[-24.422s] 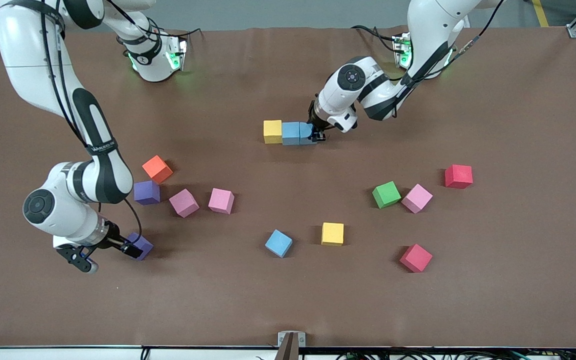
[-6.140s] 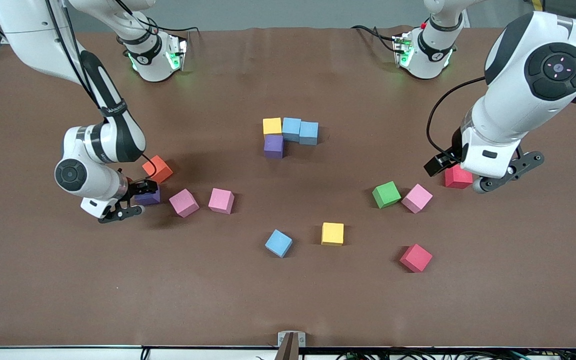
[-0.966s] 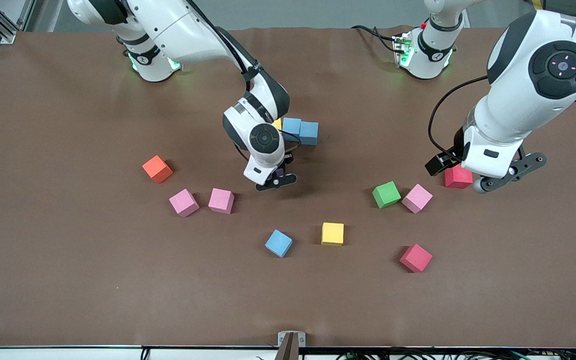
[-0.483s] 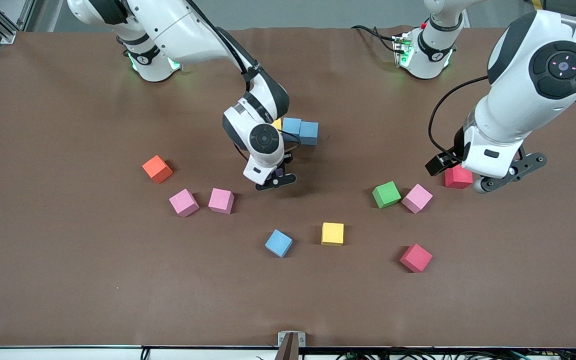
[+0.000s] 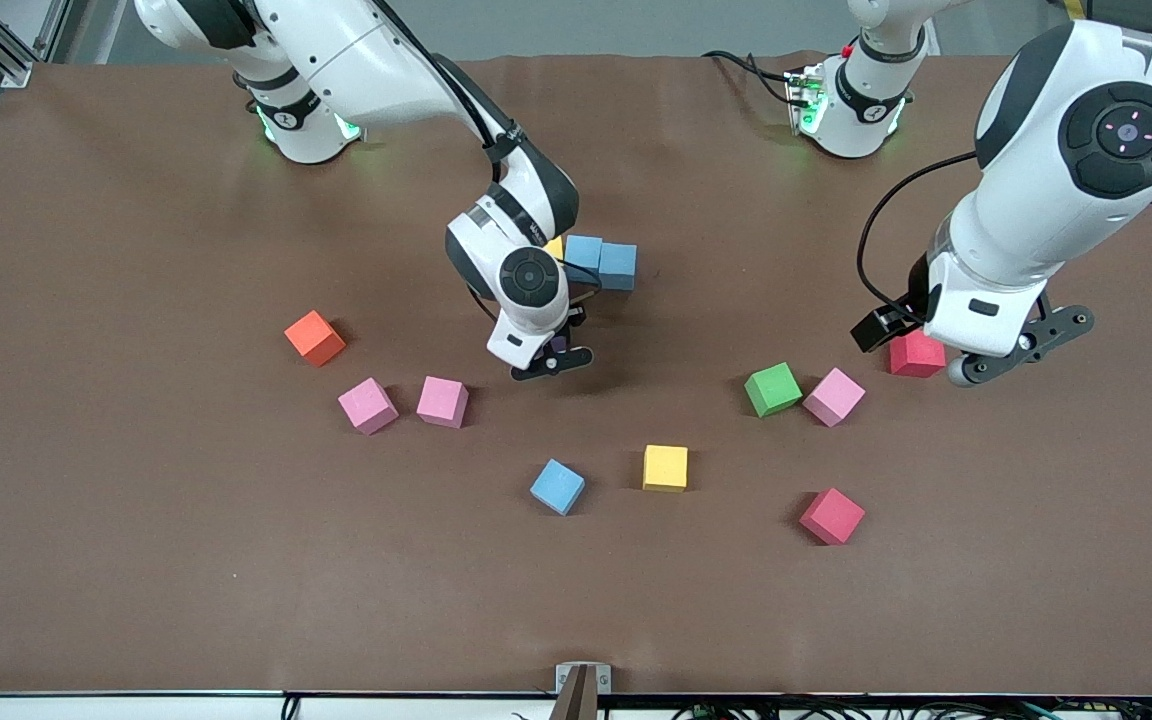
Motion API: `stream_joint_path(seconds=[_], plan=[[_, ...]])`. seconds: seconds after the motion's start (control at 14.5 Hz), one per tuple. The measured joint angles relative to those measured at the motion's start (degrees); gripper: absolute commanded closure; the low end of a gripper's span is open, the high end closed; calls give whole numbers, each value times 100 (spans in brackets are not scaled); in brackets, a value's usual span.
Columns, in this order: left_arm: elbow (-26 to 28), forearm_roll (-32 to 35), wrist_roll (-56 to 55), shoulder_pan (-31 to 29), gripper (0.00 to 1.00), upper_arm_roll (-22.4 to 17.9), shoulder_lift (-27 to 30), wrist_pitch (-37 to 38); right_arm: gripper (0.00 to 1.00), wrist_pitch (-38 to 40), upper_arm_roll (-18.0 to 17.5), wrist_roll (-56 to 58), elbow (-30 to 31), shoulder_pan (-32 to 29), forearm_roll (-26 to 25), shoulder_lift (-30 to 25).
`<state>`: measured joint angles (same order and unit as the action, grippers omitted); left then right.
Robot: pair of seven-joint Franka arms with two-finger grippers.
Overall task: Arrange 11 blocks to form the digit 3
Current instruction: 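Lower the purple cube next to the first purple cube with the right gripper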
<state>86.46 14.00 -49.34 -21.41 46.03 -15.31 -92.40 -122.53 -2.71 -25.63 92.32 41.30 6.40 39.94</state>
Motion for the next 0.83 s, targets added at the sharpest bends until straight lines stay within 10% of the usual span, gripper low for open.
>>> stream_joint_path(seconds=[0.83], plan=[[0, 0, 18, 0, 0, -2, 0, 0, 90, 3, 0, -97, 8, 50, 0, -1]])
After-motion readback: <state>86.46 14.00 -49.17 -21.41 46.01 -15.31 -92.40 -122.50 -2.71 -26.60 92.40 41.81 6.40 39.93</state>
